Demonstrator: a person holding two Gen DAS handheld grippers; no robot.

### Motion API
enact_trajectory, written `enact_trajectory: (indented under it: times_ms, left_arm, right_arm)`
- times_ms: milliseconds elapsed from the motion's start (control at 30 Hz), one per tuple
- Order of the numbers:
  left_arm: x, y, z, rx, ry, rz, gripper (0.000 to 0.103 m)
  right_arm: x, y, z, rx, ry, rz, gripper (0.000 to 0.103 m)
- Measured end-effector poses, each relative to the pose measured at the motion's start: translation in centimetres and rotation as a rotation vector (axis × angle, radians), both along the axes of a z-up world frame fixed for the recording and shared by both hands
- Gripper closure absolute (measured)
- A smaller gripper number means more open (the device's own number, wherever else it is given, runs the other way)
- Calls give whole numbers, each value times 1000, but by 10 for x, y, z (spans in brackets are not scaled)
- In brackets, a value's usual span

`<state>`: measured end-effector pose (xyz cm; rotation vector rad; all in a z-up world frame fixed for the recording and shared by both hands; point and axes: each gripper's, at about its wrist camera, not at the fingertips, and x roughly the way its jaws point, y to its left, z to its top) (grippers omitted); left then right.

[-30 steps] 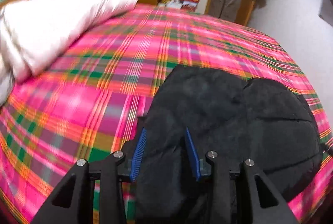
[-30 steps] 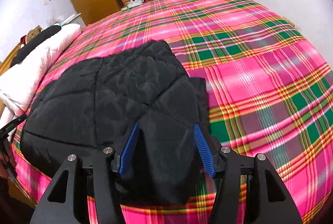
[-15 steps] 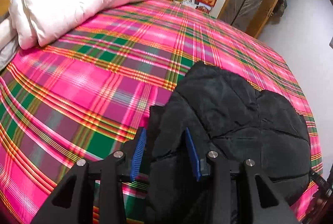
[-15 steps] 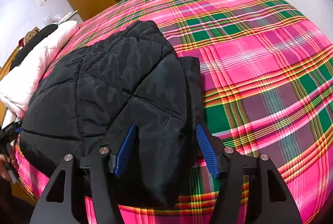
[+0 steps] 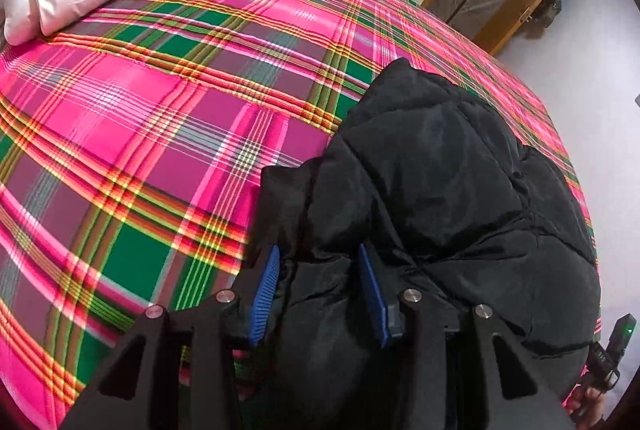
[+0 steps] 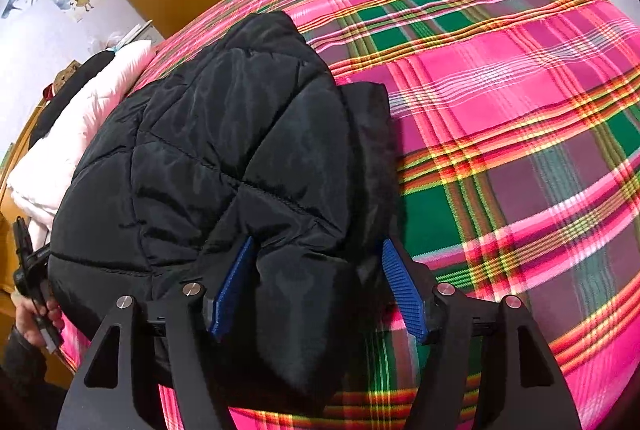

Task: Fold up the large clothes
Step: 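Close both grippers on the jacket edge, then lift the held edge with both grippers and fold it over the jacket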

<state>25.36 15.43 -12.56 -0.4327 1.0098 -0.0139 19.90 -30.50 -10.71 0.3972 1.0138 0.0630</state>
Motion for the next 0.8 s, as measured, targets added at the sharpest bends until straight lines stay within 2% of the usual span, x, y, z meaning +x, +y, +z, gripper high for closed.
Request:
enact_trajectory:
  times_ms: [133,300,367,467,567,700,800]
  left_arm:
    - [-2,3,4,7,-4,14,56]
    - [-4,-8,8,109,-13,7,56]
    - [1,-6,2,81,-3,10,52]
    - [10,5,-10,-9,12,29,45]
    - [16,11,-20,-80,14,17,41]
    - [22,19,-30,-177,10,-2,41]
    - [17,18,-29,-202,6,-11,45]
  right_arm:
    - [9,-2,-6,13,8,15,33]
    - [12,-6,-11,52,12,16,31]
    - [14,-6,-13,63,12,17,30]
    - [18,-9,-17,85,16,25,29]
    - [24,-11,-22,114,17,36,29]
    - [29,-13,-25,138,19,50,29]
    - [27,-15,-25,163,31,43,30]
